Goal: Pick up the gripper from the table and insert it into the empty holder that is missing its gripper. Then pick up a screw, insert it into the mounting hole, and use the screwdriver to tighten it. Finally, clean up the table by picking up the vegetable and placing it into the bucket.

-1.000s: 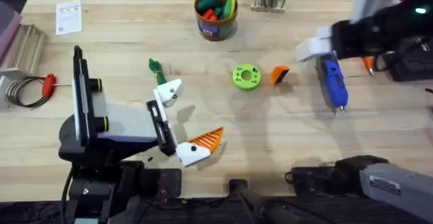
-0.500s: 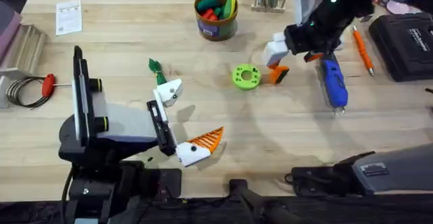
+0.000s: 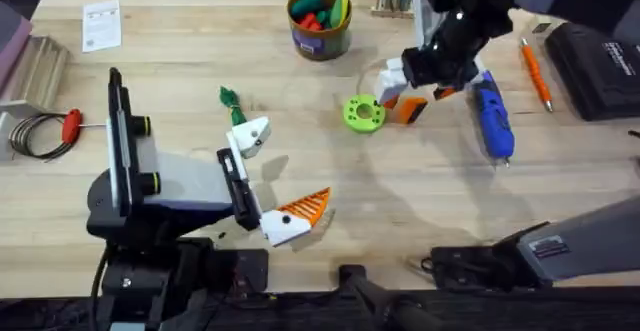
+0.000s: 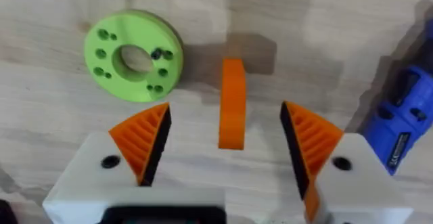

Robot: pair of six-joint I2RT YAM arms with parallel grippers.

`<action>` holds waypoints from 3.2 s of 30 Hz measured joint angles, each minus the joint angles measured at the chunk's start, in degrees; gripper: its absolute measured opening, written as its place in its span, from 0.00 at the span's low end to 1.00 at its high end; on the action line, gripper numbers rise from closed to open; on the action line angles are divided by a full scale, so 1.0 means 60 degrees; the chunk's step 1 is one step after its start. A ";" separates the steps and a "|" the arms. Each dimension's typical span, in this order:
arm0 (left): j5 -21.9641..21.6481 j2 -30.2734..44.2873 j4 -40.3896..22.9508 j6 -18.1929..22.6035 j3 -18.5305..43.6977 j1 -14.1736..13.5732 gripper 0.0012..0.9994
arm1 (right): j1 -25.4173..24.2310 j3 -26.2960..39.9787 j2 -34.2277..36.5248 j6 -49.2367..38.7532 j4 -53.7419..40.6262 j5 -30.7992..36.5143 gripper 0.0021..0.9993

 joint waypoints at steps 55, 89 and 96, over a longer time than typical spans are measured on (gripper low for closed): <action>0.0003 0.0000 0.0000 -0.0001 0.0000 0.0000 0.99 | 0.0000 -0.0652 -0.0233 0.0130 0.0414 -0.0004 0.01; 0.0003 0.0001 0.0000 0.0000 0.0000 0.0000 0.99 | -0.1102 -0.7235 -0.6321 0.5569 1.1777 -0.8631 0.01; 0.0003 0.0000 0.0000 0.0000 0.0000 0.0000 0.99 | -0.1155 -0.7728 -0.5598 0.6900 1.3359 -1.0579 0.01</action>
